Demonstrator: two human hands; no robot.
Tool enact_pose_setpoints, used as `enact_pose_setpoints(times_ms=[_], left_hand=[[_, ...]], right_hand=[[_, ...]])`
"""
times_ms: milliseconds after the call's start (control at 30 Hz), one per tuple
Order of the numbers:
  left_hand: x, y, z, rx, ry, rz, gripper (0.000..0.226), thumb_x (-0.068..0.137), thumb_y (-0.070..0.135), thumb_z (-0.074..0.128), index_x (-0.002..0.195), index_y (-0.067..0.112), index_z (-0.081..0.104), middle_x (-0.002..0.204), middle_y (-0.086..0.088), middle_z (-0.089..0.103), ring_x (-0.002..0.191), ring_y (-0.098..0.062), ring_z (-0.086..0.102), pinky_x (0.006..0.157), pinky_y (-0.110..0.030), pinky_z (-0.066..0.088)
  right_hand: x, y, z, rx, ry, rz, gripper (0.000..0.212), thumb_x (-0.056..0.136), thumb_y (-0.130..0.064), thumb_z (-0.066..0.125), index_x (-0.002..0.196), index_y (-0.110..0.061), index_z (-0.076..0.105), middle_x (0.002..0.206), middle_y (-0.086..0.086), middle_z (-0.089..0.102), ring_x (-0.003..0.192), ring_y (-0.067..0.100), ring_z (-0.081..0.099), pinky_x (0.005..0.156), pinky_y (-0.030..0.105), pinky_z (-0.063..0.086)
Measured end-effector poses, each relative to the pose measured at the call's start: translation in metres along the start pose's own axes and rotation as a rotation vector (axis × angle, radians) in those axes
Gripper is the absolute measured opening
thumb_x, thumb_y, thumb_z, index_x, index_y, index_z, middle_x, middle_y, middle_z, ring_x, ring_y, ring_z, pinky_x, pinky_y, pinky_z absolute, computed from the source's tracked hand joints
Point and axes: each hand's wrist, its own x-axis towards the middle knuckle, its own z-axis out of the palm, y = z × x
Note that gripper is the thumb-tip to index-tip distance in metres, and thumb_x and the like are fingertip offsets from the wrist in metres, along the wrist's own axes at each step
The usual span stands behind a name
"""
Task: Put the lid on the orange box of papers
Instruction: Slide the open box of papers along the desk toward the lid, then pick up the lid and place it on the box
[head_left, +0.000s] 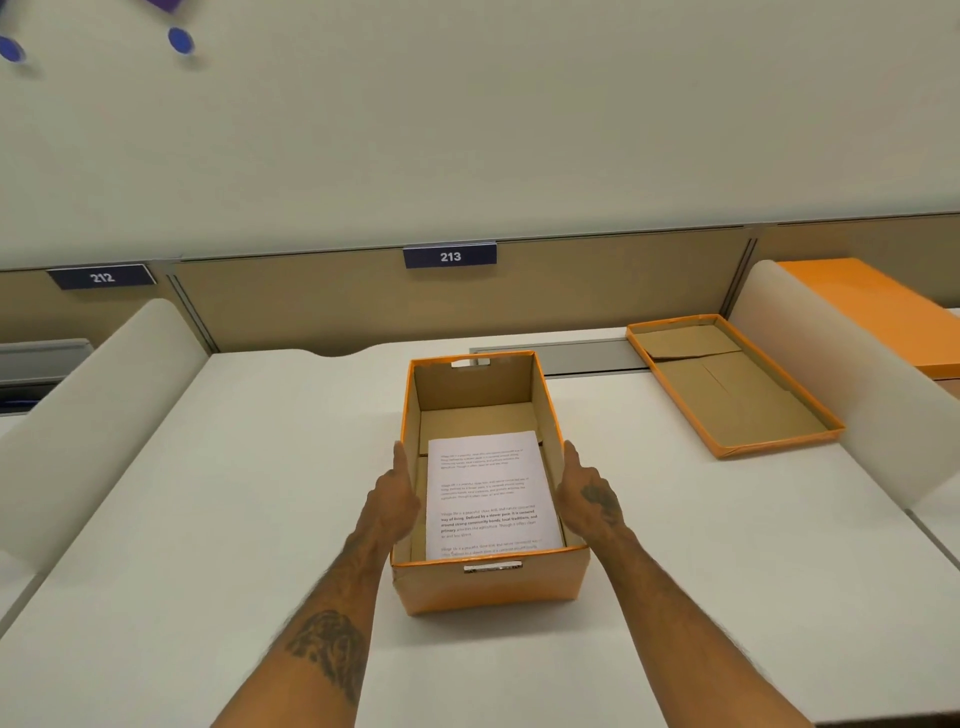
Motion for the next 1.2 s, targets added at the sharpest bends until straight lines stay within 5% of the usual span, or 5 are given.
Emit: enact_pose_setpoints(times_ms=[167,300,433,700,1200], left_hand=[[0.000,0.004,-0.008,-0.081,-0.001,0.002,0.077,0.097,0.014,0.051,0.156,0.020,0.003,0.126,-0.011,0.062,0.098,-0.024,0.067,0.085,-0.037,0.057],[0.002,0.013,-0.026,0.034,0.081,0.100,0.079,0.095,0.046,0.050,0.156,0.018,0.009,0.165,-0.010,0.009,0.149,-0.033,0.021,0.115,-0.051,0.028],[0.010,0.022,-0.043,0.329,0.285,0.272,0.077,0.095,0.062,0.028,0.156,0.020,0.007,0.165,-0.010,-0.004,0.152,-0.030,-0.003,0.117,-0.056,0.001],[0.026,0.052,-0.054,0.438,0.388,0.442,0.083,0.090,0.073,0.011,0.156,0.026,-0.007,0.164,-0.008,-0.016,0.148,-0.026,-0.020,0.109,-0.056,-0.025],[0.065,0.169,0.007,0.414,0.286,0.628,0.082,0.092,0.071,0.011,0.157,0.022,0.001,0.165,-0.011,-0.003,0.151,-0.030,-0.007,0.113,-0.057,-0.012]], right_hand=[[0.005,0.001,-0.003,0.048,0.000,-0.043,0.069,0.101,-0.044,0.042,0.157,-0.017,0.010,0.129,0.012,0.063,0.109,0.031,0.065,0.090,0.044,0.054],[0.009,0.000,-0.015,-0.090,0.070,-0.152,0.074,0.099,-0.055,0.037,0.157,-0.018,0.008,0.159,0.015,0.030,0.144,0.036,0.033,0.106,0.049,0.043],[0.014,-0.006,-0.033,-0.346,0.251,-0.265,0.080,0.096,-0.064,0.028,0.157,-0.023,-0.001,0.165,0.015,-0.008,0.152,0.035,-0.009,0.117,0.053,0.022],[0.019,0.002,-0.062,-0.470,0.384,-0.280,0.087,0.087,-0.078,0.008,0.156,-0.027,-0.009,0.164,0.017,-0.016,0.150,0.037,-0.016,0.118,0.060,0.008],[0.048,0.103,-0.114,-0.358,0.395,-0.122,0.083,0.092,-0.072,0.018,0.158,-0.025,0.000,0.165,0.017,-0.008,0.152,0.035,-0.008,0.118,0.060,0.009]])
